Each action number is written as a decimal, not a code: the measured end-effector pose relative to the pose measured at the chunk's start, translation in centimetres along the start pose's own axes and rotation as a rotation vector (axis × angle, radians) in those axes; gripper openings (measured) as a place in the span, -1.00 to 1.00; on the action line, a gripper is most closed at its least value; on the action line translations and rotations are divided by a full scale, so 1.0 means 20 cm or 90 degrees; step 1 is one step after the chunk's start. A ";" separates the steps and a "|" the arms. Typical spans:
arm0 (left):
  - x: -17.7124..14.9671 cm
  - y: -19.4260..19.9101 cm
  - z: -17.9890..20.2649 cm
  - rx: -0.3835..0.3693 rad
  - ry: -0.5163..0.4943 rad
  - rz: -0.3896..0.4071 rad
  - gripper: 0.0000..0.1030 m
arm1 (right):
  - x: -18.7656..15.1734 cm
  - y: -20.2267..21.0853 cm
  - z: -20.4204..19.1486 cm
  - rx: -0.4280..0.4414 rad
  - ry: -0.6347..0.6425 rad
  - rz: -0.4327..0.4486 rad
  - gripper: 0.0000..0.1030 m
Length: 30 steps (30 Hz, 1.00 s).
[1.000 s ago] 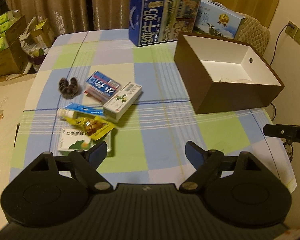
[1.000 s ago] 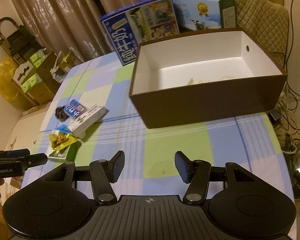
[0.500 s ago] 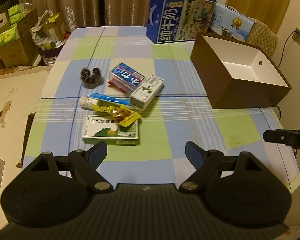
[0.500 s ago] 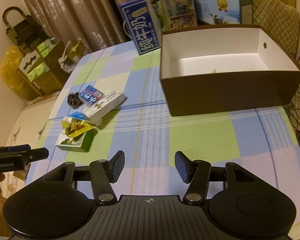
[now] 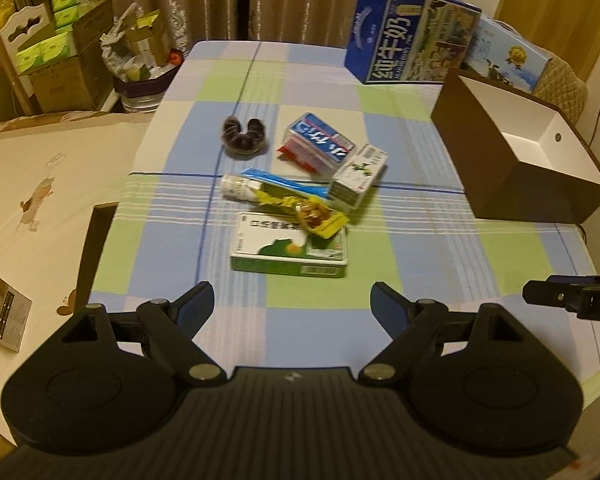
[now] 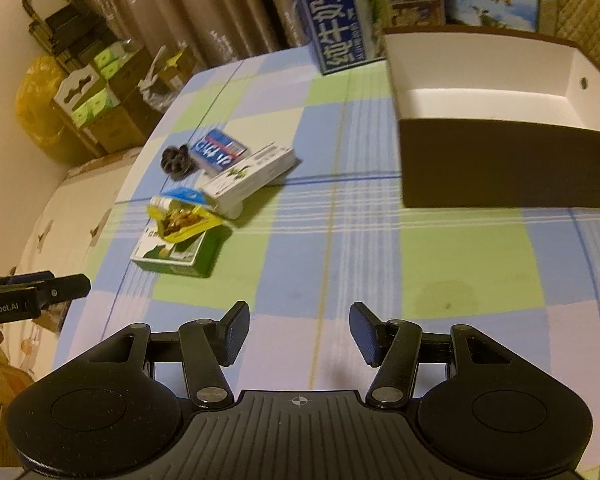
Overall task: Organize objects
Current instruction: 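Withdraw both tools from the box back toward the table items, then grasp the green medicine box with the left tool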
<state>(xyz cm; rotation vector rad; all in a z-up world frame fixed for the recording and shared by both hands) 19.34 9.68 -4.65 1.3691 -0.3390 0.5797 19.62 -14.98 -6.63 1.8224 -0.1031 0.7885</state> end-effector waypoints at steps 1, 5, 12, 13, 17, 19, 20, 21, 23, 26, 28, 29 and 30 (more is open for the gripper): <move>0.00 -0.01 -0.02 0.003 0.002 -0.002 0.62 | 0.00 -0.02 -0.01 0.002 0.001 -0.005 0.03; 0.00 -0.04 -0.08 0.001 0.009 -0.003 0.62 | 0.01 -0.08 -0.03 0.003 0.001 -0.017 0.03; 0.05 -0.17 -0.17 -0.040 -0.022 0.009 0.67 | 0.03 -0.14 0.02 -0.006 -0.021 -0.032 0.03; 0.07 -0.21 -0.18 -0.049 -0.021 0.005 0.67 | 0.03 -0.15 0.03 -0.008 -0.027 -0.034 0.03; 0.14 -0.36 -0.23 -0.093 -0.049 0.004 0.67 | 0.03 -0.16 0.09 -0.022 -0.054 -0.040 0.03; 0.18 -0.46 -0.23 -0.110 -0.080 -0.001 0.68 | 0.02 -0.16 0.12 -0.032 -0.069 -0.042 0.03; 0.20 -0.50 -0.23 -0.118 -0.091 -0.007 0.68 | 0.02 -0.16 0.14 -0.037 -0.076 -0.043 0.03; 0.21 -0.55 -0.23 -0.128 -0.100 -0.014 0.68 | 0.02 -0.16 0.16 -0.043 -0.083 -0.045 0.03; 0.24 -0.61 -0.23 -0.150 -0.115 -0.027 0.68 | 0.00 -0.15 0.19 -0.055 -0.098 -0.049 0.03; 0.27 -0.69 -0.20 -0.185 -0.146 -0.037 0.76 | -0.02 -0.14 0.23 -0.068 -0.119 -0.054 0.03; 0.28 -0.74 -0.18 -0.198 -0.165 -0.048 0.76 | -0.04 -0.14 0.25 -0.076 -0.129 -0.057 0.03; 0.28 -0.76 -0.18 -0.208 -0.175 -0.053 0.76 | -0.04 -0.13 0.25 -0.079 -0.133 -0.058 0.03; 0.27 -0.77 -0.17 -0.221 -0.184 -0.061 0.76 | -0.05 -0.12 0.26 -0.081 -0.137 -0.059 0.03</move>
Point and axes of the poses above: each gripper's, at about its wrist camera, not at the fingertips, and y roughly against the way its jaws point, z to its right, x to its top, the point moved 3 cm from there along -y, roughly the way its jaws point, and after that the axes turned 11 degrees about y, right-handed, at the moved point
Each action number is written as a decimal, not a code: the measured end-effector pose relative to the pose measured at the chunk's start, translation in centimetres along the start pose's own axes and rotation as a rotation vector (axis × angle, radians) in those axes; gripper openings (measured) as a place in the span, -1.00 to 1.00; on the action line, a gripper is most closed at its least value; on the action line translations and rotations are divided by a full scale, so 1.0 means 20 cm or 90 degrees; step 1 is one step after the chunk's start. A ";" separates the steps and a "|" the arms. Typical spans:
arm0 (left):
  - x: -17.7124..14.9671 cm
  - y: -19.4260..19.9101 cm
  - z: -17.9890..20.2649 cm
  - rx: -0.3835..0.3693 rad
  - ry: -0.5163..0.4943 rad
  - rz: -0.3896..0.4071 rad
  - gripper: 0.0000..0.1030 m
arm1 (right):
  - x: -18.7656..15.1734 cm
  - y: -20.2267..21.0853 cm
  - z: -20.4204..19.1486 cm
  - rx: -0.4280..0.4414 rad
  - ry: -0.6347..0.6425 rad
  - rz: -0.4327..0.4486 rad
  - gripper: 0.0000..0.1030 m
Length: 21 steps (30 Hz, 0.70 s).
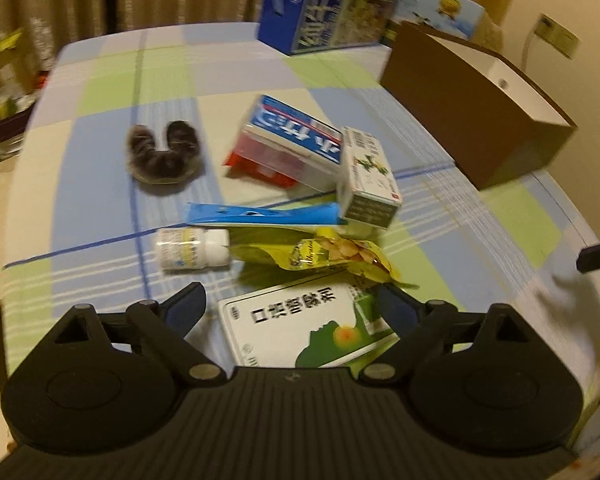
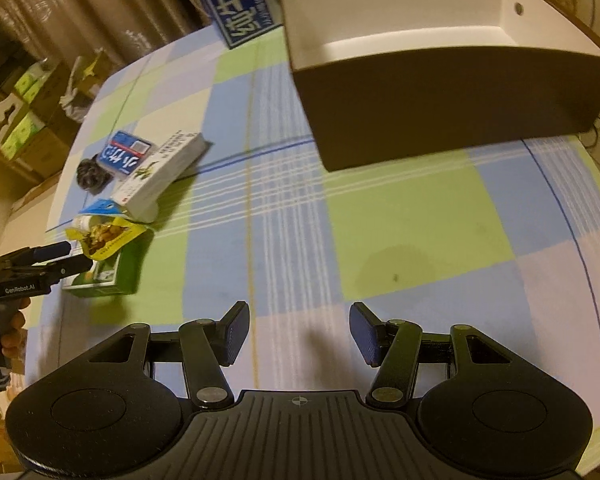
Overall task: Organize objects
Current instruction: 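Grasp the green medicine box with the left tool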
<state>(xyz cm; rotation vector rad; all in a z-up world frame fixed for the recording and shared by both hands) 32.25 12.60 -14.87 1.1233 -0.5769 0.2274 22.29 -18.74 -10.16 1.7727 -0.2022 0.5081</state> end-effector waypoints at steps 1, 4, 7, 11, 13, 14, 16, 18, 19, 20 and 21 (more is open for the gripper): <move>-0.01 -0.01 0.00 -0.009 -0.004 -0.008 0.78 | -0.01 0.00 0.01 -0.002 -0.003 -0.001 0.03; -0.03 -0.03 0.01 -0.014 -0.019 -0.014 0.78 | -0.02 0.01 0.03 -0.006 -0.013 -0.005 0.03; -0.08 -0.01 0.04 -0.031 -0.026 -0.023 0.77 | -0.03 0.01 0.04 -0.005 -0.015 -0.009 0.03; -0.22 0.03 0.13 -0.056 -0.040 -0.043 0.77 | -0.04 -0.01 0.03 -0.001 -0.010 -0.014 0.03; -0.29 0.03 0.18 -0.066 -0.048 -0.057 0.77 | -0.05 -0.01 0.04 0.000 -0.008 -0.017 0.03; -0.32 0.03 0.21 -0.063 -0.053 -0.057 0.77 | -0.05 -0.01 0.04 0.002 -0.007 -0.019 0.03; -0.36 0.03 0.25 -0.045 -0.066 -0.046 0.77 | -0.06 0.00 0.05 0.000 -0.007 -0.019 0.03; -0.36 0.03 0.27 -0.023 -0.067 -0.033 0.77 | -0.06 0.00 0.06 -0.001 -0.006 -0.019 0.03; -0.34 0.02 0.27 -0.017 -0.064 -0.029 0.77 | -0.06 0.01 0.07 -0.002 -0.005 -0.018 0.03; -0.32 0.02 0.28 -0.014 -0.062 -0.025 0.77 | -0.06 0.01 0.07 -0.003 -0.004 -0.017 0.03; -0.31 0.01 0.28 -0.010 -0.064 -0.025 0.77 | -0.06 0.02 0.08 -0.004 -0.003 -0.015 0.03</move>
Point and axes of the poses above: each gripper's, at about its wrist camera, not at the fingertips, and y roughly against the way its jaws point, z to its right, x to its top, the point moved 3 cm from there along -y, roughly the way its jaws point, and after that the axes turned 11 degrees about y, right-handed, at the moved point
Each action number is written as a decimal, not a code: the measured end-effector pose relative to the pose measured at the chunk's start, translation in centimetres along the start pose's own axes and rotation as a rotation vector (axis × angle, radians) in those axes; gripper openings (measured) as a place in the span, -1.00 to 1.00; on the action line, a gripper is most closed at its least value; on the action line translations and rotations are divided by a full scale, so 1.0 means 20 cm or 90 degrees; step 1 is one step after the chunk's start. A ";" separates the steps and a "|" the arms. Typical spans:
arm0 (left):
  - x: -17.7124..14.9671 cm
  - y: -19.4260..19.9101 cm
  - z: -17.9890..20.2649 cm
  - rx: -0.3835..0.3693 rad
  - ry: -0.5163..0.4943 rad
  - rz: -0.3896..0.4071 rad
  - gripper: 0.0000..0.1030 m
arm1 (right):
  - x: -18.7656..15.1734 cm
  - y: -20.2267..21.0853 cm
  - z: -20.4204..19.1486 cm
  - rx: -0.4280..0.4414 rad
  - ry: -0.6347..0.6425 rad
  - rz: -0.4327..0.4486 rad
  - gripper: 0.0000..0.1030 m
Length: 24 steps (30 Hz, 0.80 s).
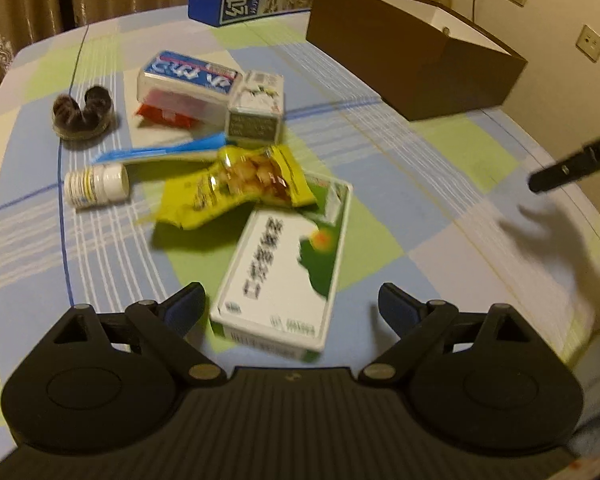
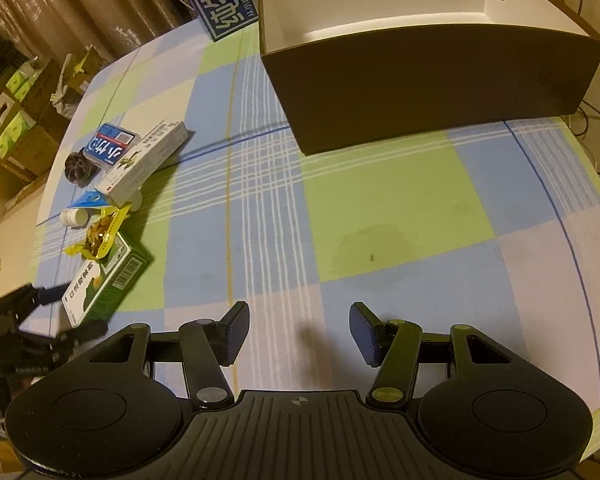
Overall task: Organize objects
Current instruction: 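Grasp the green medicine box with the left tool, then lift the green box with the left tool while the right tool grasps the yellow snack packet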
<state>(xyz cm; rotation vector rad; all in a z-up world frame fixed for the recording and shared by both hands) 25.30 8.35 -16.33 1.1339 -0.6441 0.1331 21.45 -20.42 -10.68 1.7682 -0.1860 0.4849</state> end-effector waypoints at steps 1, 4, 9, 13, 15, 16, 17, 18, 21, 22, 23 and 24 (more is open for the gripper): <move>0.02 -0.01 0.01 0.006 -0.005 -0.002 0.77 | 0.00 0.01 0.01 0.000 -0.001 0.002 0.03; 0.07 -0.06 0.05 0.018 -0.021 -0.010 0.72 | -0.02 0.01 0.02 0.001 -0.005 0.003 0.03; 0.10 -0.17 0.15 0.056 -0.039 -0.024 0.40 | -0.06 0.03 0.06 -0.003 -0.018 0.002 0.03; 0.10 -0.17 0.19 0.085 -0.042 -0.006 -0.01 | -0.10 0.04 0.12 -0.009 -0.034 0.000 0.03; 0.08 -0.16 0.20 0.091 -0.027 -0.010 -0.01 | -0.11 0.04 0.13 -0.011 -0.040 -0.002 0.03; 0.06 -0.15 0.20 0.095 -0.025 -0.009 -0.01 | -0.12 0.04 0.14 -0.011 -0.041 -0.003 0.03; 0.04 -0.14 0.21 0.097 -0.023 -0.009 -0.01 | -0.12 0.03 0.14 -0.010 -0.042 -0.004 0.03; 0.02 -0.12 0.22 0.097 -0.018 -0.010 -0.01 | -0.11 0.03 0.14 -0.008 -0.040 -0.005 0.03; -0.06 -0.05 0.22 0.089 0.008 -0.013 -0.01 | -0.10 0.00 0.12 0.001 -0.029 -0.009 0.03; -0.09 -0.03 0.22 0.087 0.013 -0.014 -0.01 | -0.09 -0.02 0.10 0.006 -0.022 -0.010 0.03; -0.12 0.00 0.22 0.090 0.018 -0.015 -0.01 | -0.08 -0.03 0.08 0.011 -0.015 -0.011 0.03; -0.15 0.03 0.21 0.095 0.024 -0.016 -0.01 | -0.07 -0.05 0.06 0.018 -0.006 -0.012 0.03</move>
Point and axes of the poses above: each gripper's, at about its wrist camera, not at the fingertips, and y roughly against the way its jaws point, z to its right, x to its top, the point moved 3 cm from there along -y, roughly the way its jaws point, and after that the axes turned 11 degrees about y, right-handed, at the moved point
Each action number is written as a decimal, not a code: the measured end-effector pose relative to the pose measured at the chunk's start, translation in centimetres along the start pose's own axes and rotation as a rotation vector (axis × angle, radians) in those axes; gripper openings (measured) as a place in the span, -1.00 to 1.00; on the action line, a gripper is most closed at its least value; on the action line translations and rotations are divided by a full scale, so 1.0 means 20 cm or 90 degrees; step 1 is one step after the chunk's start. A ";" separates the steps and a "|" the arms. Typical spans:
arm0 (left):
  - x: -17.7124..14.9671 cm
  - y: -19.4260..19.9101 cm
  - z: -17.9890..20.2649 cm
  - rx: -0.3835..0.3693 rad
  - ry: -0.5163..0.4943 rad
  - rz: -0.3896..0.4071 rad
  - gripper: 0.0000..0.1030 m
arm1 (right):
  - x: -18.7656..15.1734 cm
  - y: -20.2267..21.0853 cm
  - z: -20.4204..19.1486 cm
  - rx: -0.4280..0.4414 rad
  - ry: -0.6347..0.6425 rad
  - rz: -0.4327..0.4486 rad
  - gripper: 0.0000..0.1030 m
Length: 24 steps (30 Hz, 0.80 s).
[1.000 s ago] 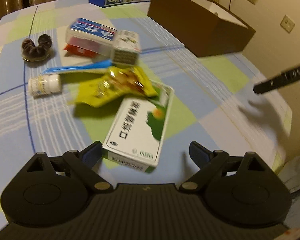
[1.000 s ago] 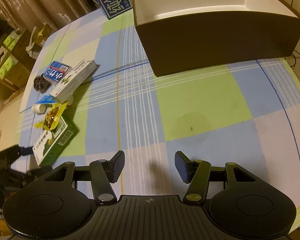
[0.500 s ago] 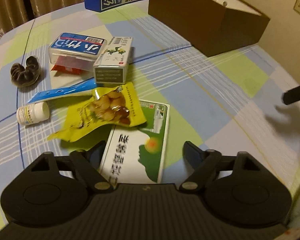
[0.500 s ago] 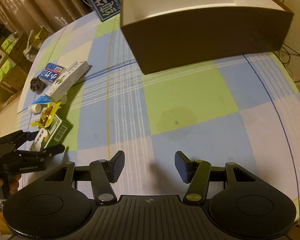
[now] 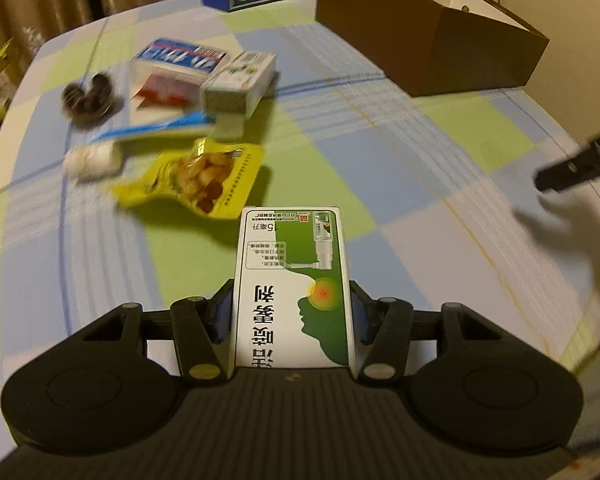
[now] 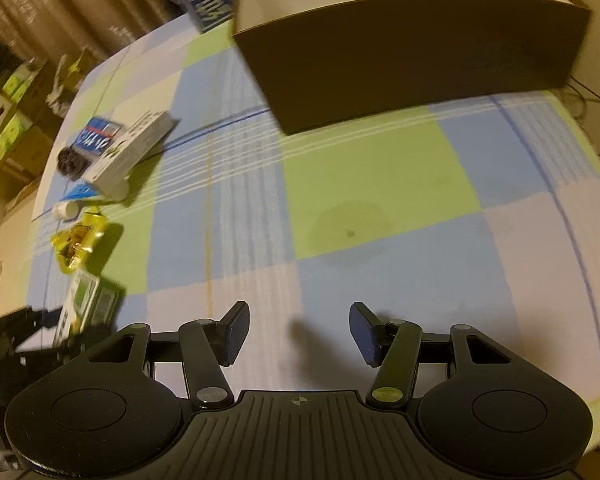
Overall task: Organize objects
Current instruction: 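Lift the green box with the left tool while the right tool grasps the yellow snack packet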
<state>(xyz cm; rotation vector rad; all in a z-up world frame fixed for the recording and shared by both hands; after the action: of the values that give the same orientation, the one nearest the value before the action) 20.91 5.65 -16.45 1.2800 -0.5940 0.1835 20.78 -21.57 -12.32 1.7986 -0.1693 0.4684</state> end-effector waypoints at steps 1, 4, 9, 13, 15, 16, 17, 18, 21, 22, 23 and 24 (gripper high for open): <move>-0.02 0.02 -0.02 0.005 0.006 -0.001 -0.01 | 0.01 -0.01 -0.03 0.009 0.012 0.000 0.03; -0.09 0.09 -0.10 0.022 0.034 -0.004 -0.01 | 0.06 -0.06 -0.13 0.038 0.062 0.007 0.03; -0.18 0.19 -0.26 0.077 0.084 0.000 -0.01 | 0.14 -0.12 -0.34 0.105 0.165 0.033 0.03; -0.19 0.23 -0.43 0.125 0.167 0.015 -0.01 | 0.20 -0.19 -0.54 0.172 0.233 0.053 0.03; -0.18 0.25 -0.50 0.140 0.198 0.024 -0.01 | 0.24 -0.23 -0.64 0.202 0.260 0.063 0.03; -0.18 0.26 -0.53 0.146 0.210 0.028 -0.01 | 0.26 -0.26 -0.69 0.214 0.275 0.067 0.03; -0.17 0.27 -0.56 0.152 0.221 0.032 -0.01 | 0.28 -0.29 -0.74 0.221 0.286 0.068 0.03; -0.17 0.28 -0.58 0.156 0.231 0.036 -0.01 | 0.29 -0.33 -0.78 0.228 0.298 0.067 0.03; -0.15 0.28 -0.65 0.162 0.260 0.042 -0.01 | 0.34 -0.42 -0.89 0.224 0.338 0.063 0.15; -0.14 0.29 -0.66 0.165 0.264 0.043 -0.01 | 0.36 -0.45 -0.93 0.220 0.352 0.064 0.29; -0.14 0.29 -0.67 0.167 0.266 0.044 -0.01 | 0.37 -0.48 -0.95 0.216 0.361 0.063 0.36; -0.13 0.28 -0.67 0.169 0.267 0.043 -0.01 | 0.38 -0.51 -0.97 0.208 0.368 0.062 0.45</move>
<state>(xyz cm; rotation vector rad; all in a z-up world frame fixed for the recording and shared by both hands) 20.34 20.43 -15.19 1.4237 -0.2568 0.5874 26.93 0.78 -14.20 1.8950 0.2357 1.1135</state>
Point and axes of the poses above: each gripper's, at about its wrist camera, not at the fingertips, and y roughly against the way its jaws point, z to its right, x to its top, the point moved 3 cm from there along -y, roughly the way its jaws point, and after that the axes turned 11 degrees about y, right-handed, at the moved point
